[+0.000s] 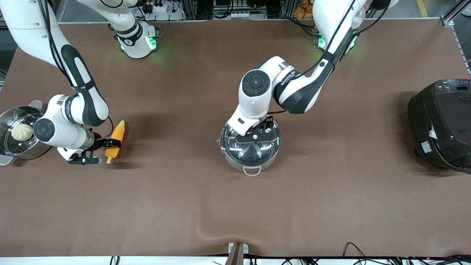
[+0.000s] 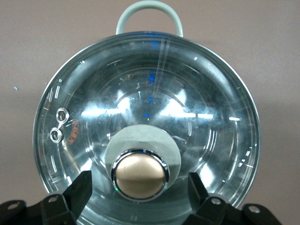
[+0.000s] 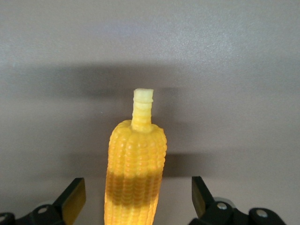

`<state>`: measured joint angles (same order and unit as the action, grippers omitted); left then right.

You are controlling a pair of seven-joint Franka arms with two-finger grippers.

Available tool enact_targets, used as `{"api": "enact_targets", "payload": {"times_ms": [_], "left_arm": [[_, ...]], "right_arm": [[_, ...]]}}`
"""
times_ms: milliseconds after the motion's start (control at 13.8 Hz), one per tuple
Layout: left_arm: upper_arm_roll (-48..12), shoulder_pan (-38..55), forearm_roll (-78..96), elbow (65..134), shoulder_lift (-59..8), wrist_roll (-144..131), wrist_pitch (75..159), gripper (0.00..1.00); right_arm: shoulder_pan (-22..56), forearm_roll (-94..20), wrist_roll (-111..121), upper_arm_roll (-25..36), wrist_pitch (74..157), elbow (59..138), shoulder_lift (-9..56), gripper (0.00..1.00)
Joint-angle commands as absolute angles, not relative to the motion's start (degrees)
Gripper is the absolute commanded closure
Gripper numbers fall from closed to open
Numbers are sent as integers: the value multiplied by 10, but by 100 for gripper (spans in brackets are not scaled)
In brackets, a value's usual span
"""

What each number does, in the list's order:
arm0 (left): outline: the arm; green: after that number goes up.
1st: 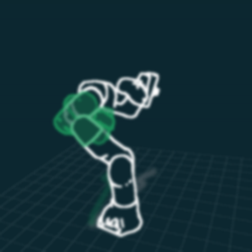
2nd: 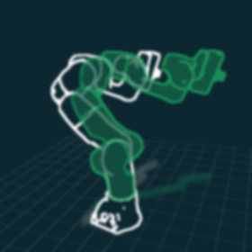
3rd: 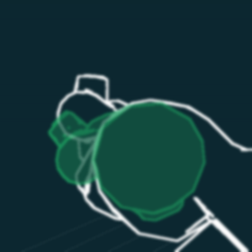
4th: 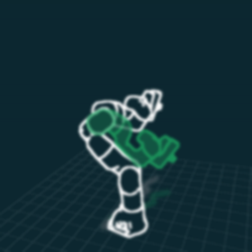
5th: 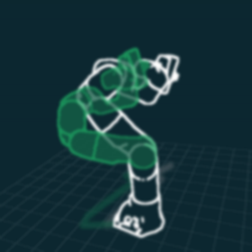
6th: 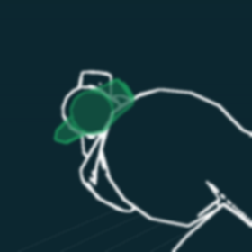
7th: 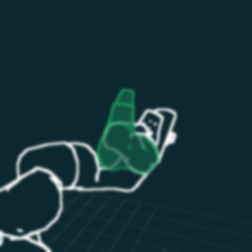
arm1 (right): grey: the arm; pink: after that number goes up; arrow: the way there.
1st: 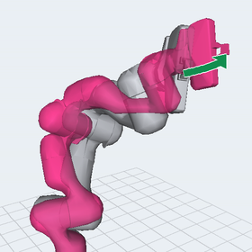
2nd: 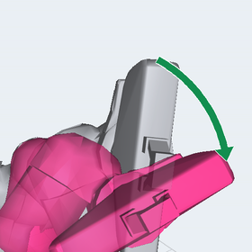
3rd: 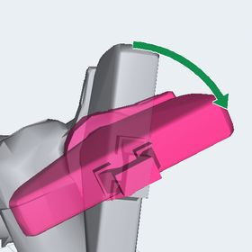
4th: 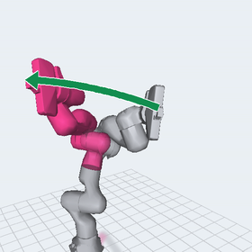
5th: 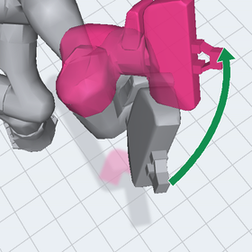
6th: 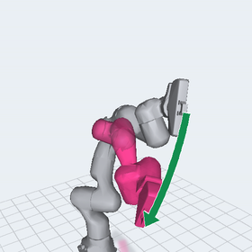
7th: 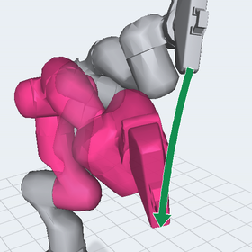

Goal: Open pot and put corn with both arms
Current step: 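Grasp the lid knob with the left gripper while the right gripper grasps the corn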

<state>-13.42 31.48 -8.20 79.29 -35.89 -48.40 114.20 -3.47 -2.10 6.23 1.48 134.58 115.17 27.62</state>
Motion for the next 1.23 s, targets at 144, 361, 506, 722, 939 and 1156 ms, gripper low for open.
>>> {"api": "enact_targets", "payload": {"times_ms": [144, 361, 506, 722, 939, 1156], "left_arm": [[-132, 321, -99, 778, -367, -496, 1143, 25], [-132, 320, -99, 779, -367, -497, 1143, 31], [-132, 320, -99, 779, -367, -495, 1143, 42], [-132, 319, -99, 779, -367, -497, 1143, 69], [-132, 318, -100, 779, -367, -492, 1143, 91], [-132, 313, -101, 779, -355, -492, 1142, 100]], "right_arm": [[-44, -28, 61, 10, 1366, 1143, 301, 0], [-42, -28, 61, 10, 1365, 1143, 303, 100], [-40, -28, 61, 10, 1361, 1144, 302, 100], [-40, -28, 61, 10, 1358, 1144, 301, 100], [-37, -28, 61, 10, 1347, 1143, 290, 100], [-35, -28, 68, 10, 1329, 1143, 262, 100]]}}
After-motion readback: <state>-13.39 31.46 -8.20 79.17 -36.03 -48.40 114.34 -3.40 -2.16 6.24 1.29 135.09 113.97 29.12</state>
